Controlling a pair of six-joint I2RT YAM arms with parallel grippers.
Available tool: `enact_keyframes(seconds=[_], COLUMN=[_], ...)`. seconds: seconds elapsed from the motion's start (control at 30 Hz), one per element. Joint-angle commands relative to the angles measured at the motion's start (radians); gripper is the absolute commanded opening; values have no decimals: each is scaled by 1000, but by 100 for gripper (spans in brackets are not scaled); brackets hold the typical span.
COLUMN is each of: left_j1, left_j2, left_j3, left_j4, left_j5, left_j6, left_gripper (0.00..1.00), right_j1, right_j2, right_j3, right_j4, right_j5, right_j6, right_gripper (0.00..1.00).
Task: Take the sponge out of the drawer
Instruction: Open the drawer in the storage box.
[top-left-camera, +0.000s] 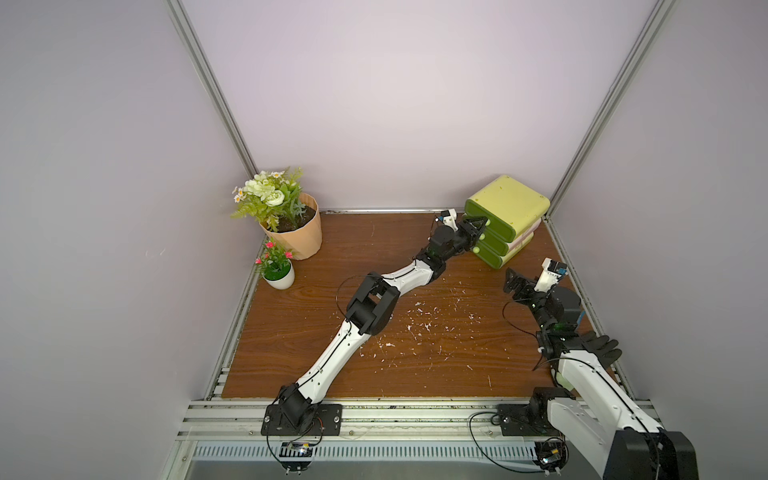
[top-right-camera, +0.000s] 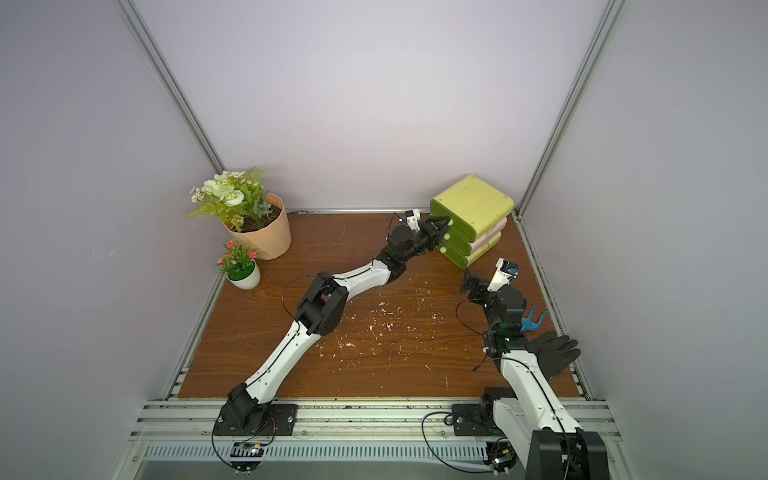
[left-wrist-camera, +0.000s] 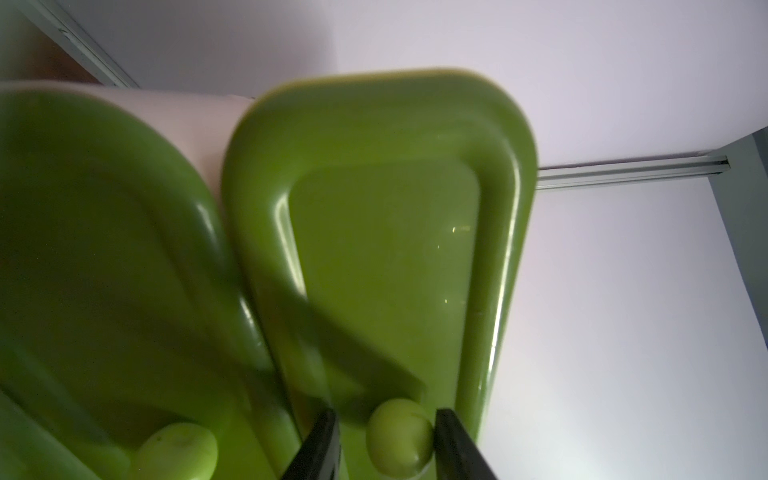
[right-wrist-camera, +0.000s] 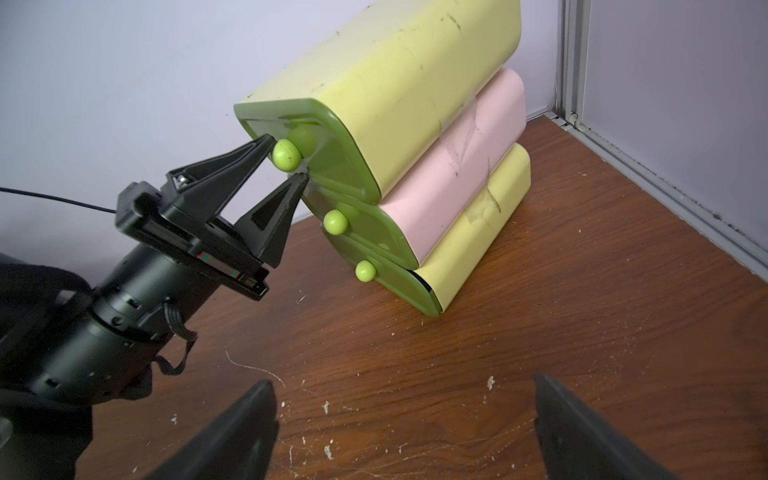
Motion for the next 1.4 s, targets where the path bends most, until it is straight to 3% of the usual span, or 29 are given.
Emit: enact_keyframes(seconds=[0.0, 0.27, 0.47, 1.37], left_j1=[-15, -16, -16, -16], left_j2=[7, -8, -86, -424], left_j3=[24, 8, -112, -720], left_j4=[14, 39, 104, 421], left_j5=[15, 42, 40, 18], left_j6=[1, -13, -1, -17], left_gripper=[37, 21, 9, 9], right_j1=[-2, -2, -2, -4], right_j2=[7, 10, 9, -10], right_j3=[12, 14, 15, 19], right_j4=[53, 55, 51, 24], right_j5=[-8, -9, -10, -9], right_j6=[7, 5, 3, -5], right_gripper=[100, 100, 99, 100])
